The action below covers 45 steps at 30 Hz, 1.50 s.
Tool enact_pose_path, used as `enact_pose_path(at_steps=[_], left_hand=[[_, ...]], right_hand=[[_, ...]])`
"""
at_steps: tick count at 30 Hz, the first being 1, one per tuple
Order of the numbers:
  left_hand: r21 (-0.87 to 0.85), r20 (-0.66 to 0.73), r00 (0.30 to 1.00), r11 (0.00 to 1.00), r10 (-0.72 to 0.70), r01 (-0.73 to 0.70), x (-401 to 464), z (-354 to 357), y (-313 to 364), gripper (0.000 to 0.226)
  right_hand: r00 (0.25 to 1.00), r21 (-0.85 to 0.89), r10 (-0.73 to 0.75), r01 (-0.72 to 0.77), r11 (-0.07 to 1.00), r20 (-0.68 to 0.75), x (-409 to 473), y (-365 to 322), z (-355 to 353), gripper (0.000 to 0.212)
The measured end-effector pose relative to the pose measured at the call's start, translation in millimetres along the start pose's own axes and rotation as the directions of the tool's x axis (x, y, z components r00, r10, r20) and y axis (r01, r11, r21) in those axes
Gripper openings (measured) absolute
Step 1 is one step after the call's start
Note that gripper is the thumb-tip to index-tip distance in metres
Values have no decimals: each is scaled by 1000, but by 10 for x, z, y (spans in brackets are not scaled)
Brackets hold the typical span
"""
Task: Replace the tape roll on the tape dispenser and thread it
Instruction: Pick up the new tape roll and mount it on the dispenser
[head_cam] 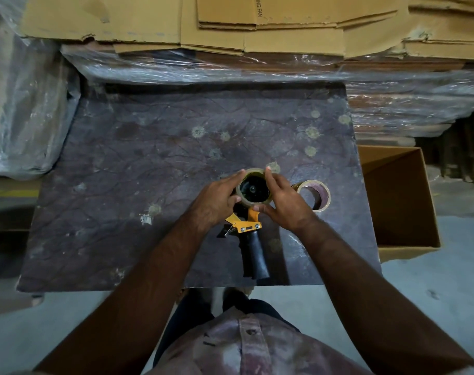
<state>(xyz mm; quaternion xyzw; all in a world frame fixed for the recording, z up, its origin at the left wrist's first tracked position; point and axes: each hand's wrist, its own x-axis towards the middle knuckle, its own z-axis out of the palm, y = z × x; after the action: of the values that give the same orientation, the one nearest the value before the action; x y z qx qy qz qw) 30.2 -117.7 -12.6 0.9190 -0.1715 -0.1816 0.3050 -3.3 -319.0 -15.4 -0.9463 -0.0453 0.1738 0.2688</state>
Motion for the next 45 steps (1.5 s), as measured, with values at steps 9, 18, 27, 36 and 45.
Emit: enact_pose_path(at_steps=[9,18,27,36,45], left_hand=[[243,58,985,959,-164,146,125,-14,76,67],[340,101,988,937,-120,79,76,185,136,73],[349,136,981,933,-139,84,91,118,115,75],[150,2,995,983,-103,101,-228,103,-10,63],[-31,-38,985,985,-169,168,-617,138,-179,75]], right_hand=[[991,-182,76,-55,982,110,132,-88,-15,102],[979,-87,181,-173,981,94,12,39,199,104],[980,-58,192,-190,980,44,52,-45,295,105],[964,475,264,-212,854,-44,-282,-76,188,87],[730,770,323,-638,4,603,-830,341,377,74]])
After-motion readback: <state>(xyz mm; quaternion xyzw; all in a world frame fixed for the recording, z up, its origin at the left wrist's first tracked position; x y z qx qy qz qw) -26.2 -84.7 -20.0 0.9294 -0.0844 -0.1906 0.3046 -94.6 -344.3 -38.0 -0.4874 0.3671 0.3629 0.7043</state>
